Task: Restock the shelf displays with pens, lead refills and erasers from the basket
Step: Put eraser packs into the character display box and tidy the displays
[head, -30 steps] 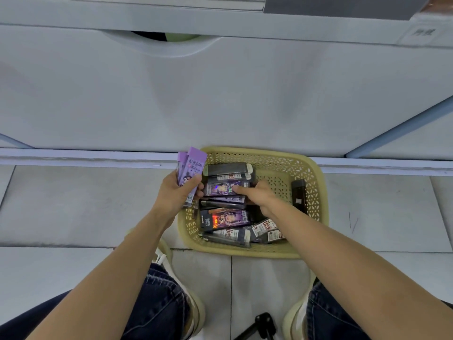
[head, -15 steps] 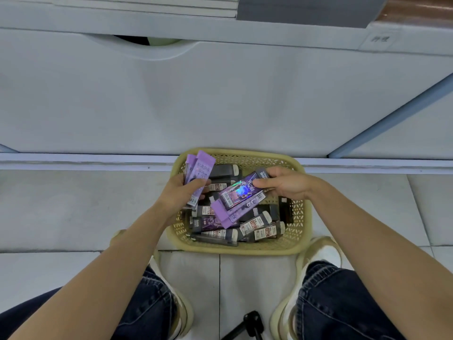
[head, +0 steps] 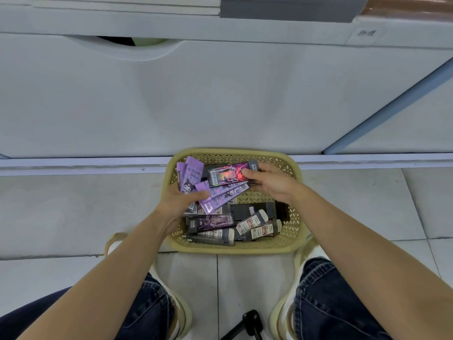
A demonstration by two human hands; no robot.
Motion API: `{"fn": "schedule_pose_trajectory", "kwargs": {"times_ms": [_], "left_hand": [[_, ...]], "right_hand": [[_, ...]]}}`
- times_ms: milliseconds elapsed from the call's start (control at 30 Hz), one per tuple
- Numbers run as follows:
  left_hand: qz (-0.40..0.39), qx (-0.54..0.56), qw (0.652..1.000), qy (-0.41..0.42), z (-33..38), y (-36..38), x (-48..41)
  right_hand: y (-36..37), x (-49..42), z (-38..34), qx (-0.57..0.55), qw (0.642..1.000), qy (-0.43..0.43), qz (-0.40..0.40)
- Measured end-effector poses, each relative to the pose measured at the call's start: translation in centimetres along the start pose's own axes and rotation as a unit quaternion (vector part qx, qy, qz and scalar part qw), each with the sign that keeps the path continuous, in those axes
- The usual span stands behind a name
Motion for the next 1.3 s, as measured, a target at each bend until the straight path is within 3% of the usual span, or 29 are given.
{"fn": "schedule_pose_trajectory", "kwargs": {"times_ms": [133, 200, 333, 467, 533, 667, 800, 933, 1067, 1300], "left_hand": [[-0.002, -0.091, 0.996, 0.024, 0.7, -0.9, -0.5], [-0.016, -0.146, 0.989, 0.030, 0.8, -0.8, -0.6], [-0.049, -0.219, 0.974, 0.039, 1.1, 0.1, -0.6], [-0.139, -0.272, 0.952, 0.037, 1.1, 1.7, 0.4], [-0.171, -0.268, 0.947, 0.043, 1.1, 2.5, 0.9], [-0.142, -0.214, 0.965, 0.052, 1.5, 2.1, 0.6], [-0.039, -0.053, 0.996, 0.059, 2.0, 0.0, -0.2], [-0.049, 0.060, 0.994, 0.072, 2.2, 1.4, 0.5], [-0.011, 0.059, 0.983, 0.173, 3.4, 2.7, 1.7], [0.042, 0.083, 0.984, 0.155, 5.2, 1.3, 2.9]], "right_hand": [[-2.6, 0.1, -2.3, -0.047, 0.994, -0.069, 0.074], [-3.4, 0.2, -3.2, -0.017, 0.994, -0.082, 0.071], [-2.1, 0.5, -2.9, 0.134, 0.989, -0.039, -0.049], [1.2, 1.1, -1.0, 0.354, 0.922, 0.004, -0.158], [2.9, 1.1, 0.5, 0.392, 0.899, 0.017, -0.196], [4.5, 1.3, 2.5, 0.332, 0.911, 0.027, -0.242], [2.5, 0.6, 1.2, 0.176, 0.972, -0.016, -0.152], [2.2, 0.7, -1.1, 0.035, 0.994, -0.063, -0.085], [5.0, 1.1, -1.4, 0.028, 0.990, -0.070, -0.121], [7.0, 2.5, -2.1, 0.066, 0.979, -0.028, -0.191]]}}
Point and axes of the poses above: each hand's wrist, its own x-axis away from the middle knuckle, its own y-axis out of the palm, z = x × y, the point moved 9 cm from there along -x, towards the middle knuckle, and after that the axes turned 2 degrees about -y, right-handed, at the moved point
